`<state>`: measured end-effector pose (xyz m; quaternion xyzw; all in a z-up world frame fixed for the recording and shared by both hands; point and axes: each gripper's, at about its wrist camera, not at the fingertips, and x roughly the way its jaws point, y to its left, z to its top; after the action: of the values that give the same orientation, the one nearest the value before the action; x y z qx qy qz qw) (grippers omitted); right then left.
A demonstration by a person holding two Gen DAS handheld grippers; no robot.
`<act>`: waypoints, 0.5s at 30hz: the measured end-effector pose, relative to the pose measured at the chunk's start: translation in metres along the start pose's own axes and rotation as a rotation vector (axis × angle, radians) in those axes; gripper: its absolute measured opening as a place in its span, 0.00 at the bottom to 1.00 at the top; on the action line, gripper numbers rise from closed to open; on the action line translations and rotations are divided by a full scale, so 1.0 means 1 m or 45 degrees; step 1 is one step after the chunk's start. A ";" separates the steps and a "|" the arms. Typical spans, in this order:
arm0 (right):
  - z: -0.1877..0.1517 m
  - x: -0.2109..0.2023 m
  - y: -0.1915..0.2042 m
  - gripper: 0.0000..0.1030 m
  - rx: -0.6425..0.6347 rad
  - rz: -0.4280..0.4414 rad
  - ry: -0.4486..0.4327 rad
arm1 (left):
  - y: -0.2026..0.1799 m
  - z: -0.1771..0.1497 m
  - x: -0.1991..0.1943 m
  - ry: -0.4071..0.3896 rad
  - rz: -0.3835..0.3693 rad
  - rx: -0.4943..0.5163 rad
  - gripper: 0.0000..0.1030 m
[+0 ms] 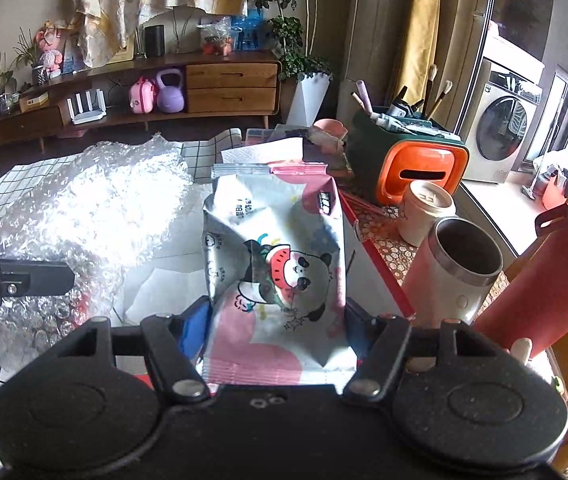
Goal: Organize soft objects
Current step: 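Carry the bubble wrap and panda snack bag with both tools into the red box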
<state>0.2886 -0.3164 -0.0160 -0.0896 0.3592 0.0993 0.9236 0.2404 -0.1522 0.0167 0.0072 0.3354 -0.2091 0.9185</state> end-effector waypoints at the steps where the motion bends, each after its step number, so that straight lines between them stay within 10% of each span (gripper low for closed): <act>1: 0.002 0.006 -0.003 0.65 0.002 -0.006 0.014 | 0.000 0.002 0.007 0.015 -0.001 -0.002 0.11; 15: 0.008 0.080 -0.005 0.66 -0.045 -0.007 0.163 | 0.011 0.008 0.101 0.185 0.048 -0.027 0.11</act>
<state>0.3526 -0.3101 -0.0644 -0.1132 0.4153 0.0972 0.8974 0.3192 -0.1820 -0.0411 0.0189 0.4032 -0.1871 0.8956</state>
